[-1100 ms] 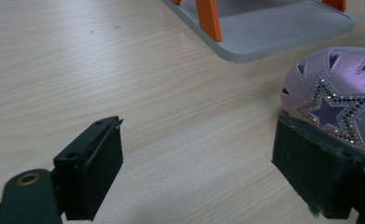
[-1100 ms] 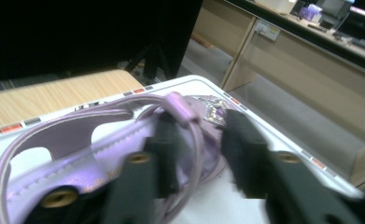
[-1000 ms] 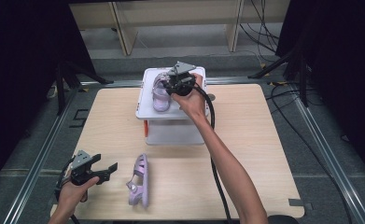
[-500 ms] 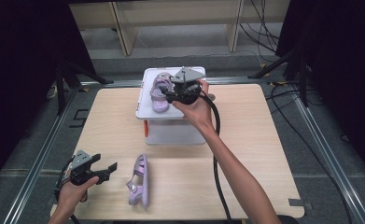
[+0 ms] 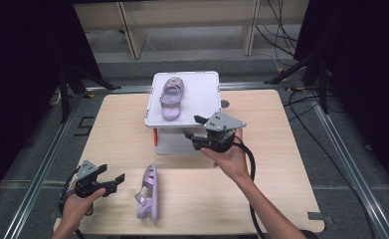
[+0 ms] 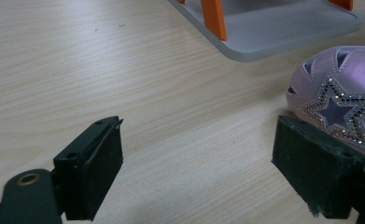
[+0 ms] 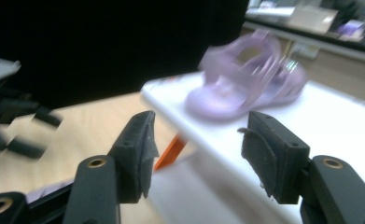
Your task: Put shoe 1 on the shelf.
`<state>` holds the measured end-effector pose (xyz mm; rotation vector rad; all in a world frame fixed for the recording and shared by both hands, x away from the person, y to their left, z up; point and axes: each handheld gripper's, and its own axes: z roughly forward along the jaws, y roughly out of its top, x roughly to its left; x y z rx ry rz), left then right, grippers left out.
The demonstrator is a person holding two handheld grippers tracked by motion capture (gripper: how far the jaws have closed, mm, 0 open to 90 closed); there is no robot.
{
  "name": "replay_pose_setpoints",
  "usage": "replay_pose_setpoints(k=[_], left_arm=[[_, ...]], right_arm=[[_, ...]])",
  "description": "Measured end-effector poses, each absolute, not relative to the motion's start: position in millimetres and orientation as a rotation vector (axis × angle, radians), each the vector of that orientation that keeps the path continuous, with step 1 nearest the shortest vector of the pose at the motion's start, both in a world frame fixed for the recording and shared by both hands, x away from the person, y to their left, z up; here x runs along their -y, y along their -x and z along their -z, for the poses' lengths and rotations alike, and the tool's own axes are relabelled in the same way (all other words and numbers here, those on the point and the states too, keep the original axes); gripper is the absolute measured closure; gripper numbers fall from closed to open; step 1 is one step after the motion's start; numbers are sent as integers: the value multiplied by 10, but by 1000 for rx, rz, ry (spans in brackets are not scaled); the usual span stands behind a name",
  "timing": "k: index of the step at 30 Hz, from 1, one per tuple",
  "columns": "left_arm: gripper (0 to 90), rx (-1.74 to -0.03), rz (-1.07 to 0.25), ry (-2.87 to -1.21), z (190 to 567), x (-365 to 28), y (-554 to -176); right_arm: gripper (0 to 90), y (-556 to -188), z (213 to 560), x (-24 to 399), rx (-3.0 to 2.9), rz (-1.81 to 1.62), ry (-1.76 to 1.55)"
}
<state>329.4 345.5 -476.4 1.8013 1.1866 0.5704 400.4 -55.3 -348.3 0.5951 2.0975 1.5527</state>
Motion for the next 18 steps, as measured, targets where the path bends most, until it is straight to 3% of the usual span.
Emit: replay_pose_setpoints(k=[18], left_arm=[[155, -1186, -568, -1790, 4761, -3456, -3302]], right_arm=[[412, -3637, 4086, 294, -2323, -1517, -601]])
